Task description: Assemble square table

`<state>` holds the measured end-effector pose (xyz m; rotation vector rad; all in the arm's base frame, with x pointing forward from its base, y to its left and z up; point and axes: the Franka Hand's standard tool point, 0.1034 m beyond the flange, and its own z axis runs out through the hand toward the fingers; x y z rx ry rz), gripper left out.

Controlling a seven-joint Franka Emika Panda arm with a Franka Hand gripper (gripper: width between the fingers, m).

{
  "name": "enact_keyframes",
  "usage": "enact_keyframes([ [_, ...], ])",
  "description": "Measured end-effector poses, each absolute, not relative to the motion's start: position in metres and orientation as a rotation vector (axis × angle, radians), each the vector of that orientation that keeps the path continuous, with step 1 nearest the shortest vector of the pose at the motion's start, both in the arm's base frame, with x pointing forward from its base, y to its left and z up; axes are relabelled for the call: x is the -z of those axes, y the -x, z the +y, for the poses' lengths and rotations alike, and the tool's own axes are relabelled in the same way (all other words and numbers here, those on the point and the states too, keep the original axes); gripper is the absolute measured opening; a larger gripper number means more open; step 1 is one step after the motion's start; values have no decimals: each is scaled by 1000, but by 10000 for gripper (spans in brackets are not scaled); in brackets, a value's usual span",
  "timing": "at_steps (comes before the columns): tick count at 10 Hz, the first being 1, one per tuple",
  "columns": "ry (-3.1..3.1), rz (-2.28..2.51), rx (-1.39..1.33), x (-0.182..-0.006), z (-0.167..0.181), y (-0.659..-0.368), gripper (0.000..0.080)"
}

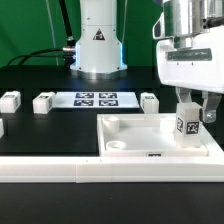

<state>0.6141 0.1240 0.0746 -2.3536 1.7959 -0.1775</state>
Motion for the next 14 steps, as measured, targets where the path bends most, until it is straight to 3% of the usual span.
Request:
enact_keyframes([
  [1, 2446, 1696, 166, -73, 124, -611, 609],
  [3, 2505, 1614, 165, -73, 124, -611, 641],
  [14, 3064, 300, 217, -72, 121, -616, 649],
])
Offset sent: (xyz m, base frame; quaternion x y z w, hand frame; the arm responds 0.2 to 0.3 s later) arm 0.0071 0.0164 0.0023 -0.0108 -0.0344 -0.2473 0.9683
